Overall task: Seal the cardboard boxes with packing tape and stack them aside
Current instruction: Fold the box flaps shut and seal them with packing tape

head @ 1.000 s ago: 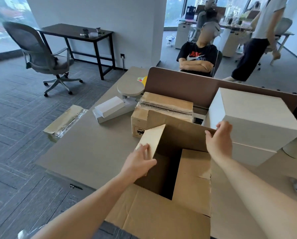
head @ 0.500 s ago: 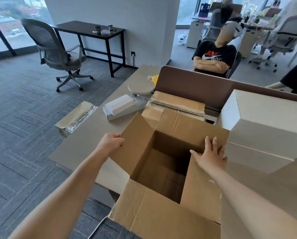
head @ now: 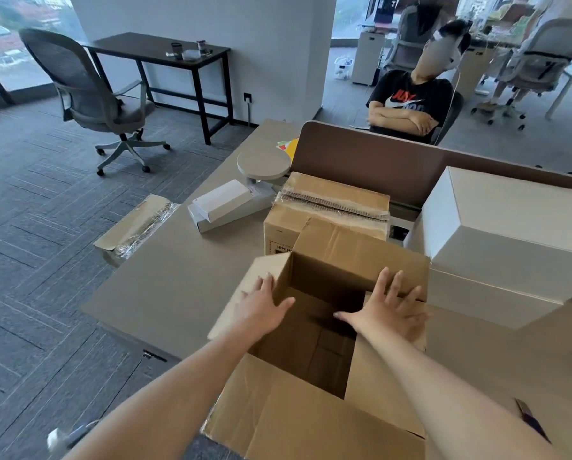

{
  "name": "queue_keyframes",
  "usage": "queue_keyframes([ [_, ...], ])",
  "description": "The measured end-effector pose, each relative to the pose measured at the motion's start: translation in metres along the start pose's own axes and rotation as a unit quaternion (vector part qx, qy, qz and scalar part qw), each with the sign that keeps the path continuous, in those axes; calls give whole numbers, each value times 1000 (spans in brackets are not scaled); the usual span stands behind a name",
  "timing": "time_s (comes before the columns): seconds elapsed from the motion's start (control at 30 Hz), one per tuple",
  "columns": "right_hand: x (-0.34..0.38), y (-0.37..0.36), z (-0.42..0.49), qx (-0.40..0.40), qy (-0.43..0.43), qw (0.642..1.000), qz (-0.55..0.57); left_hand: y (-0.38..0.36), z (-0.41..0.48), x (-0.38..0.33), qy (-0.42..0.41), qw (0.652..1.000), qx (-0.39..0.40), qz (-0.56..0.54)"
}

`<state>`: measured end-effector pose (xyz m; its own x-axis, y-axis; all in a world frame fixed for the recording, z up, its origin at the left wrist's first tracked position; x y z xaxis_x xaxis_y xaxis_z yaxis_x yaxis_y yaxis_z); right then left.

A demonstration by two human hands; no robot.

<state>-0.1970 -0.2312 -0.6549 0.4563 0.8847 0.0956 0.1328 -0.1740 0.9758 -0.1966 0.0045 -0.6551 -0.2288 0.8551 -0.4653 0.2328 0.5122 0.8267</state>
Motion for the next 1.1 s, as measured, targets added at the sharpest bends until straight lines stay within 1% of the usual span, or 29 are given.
queue_keyframes([
  [0.03,0,-3,0,-8,-1,1000,-4,-7,-2,0,-4,1000,0,-12],
  [0.13,-1,-1,0,-20,11,1000,-6,-18,-1,11,-1,998,-36,-43],
  [0.2,-5,6,3,-6,26,1000,-2,-19,-4,14,-2,998,-44,-39],
  [0.27,-12,16,7,30,48,998,8,-20,-7,12,-8,999,-47,-25],
  [0.33,-21,29,12,64,73,994,57,-20,-11,11,-28,999,-45,-7],
  [0.43,-37,58,12,83,85,975,188,-15,-8,7,-60,998,-16,30],
  [0.53,-59,82,12,64,74,950,295,-8,-5,-3,-60,996,3,72],
  [0.6,-79,95,10,23,45,945,323,-6,-4,-8,-63,993,5,101],
  [0.67,-98,104,6,-24,33,953,299,-5,-4,-13,-65,991,3,115],
  [0.73,-115,110,-1,-68,57,965,246,-8,-3,-16,-67,989,-3,131],
  [0.8,-129,110,-6,-104,94,980,140,-11,-1,-16,-62,987,-4,146],
  [0.87,-141,97,-6,-105,102,989,8,-14,1,-16,-57,986,2,156],
  [0.93,-147,77,-11,-80,70,993,-56,-15,1,-16,-57,986,5,158],
  [1.0,-146,57,-19,-62,42,995,-71,-13,0,-16,-57,986,6,155],
  [1.03,-143,48,-24,-55,34,996,-62,-12,-2,-16,-56,987,6,152],
  [1.07,-138,39,-28,-42,26,998,-35,-12,-2,-17,-55,987,5,150],
  [1.1,-133,31,-32,-23,8,999,22,-11,-3,-17,-56,987,2,148],
])
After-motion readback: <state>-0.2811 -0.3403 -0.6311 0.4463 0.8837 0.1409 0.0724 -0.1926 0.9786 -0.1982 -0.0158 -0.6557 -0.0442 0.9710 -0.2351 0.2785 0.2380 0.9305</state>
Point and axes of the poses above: each hand's wrist, its own z-axis towards the middle knuckle, its own y-axis out of the back of the hand, x = y × z, the point moved 1 cm from there along z, towards the middle knuckle, and after that the axes turned 6 degrees about -x, right-handed, at the moved point
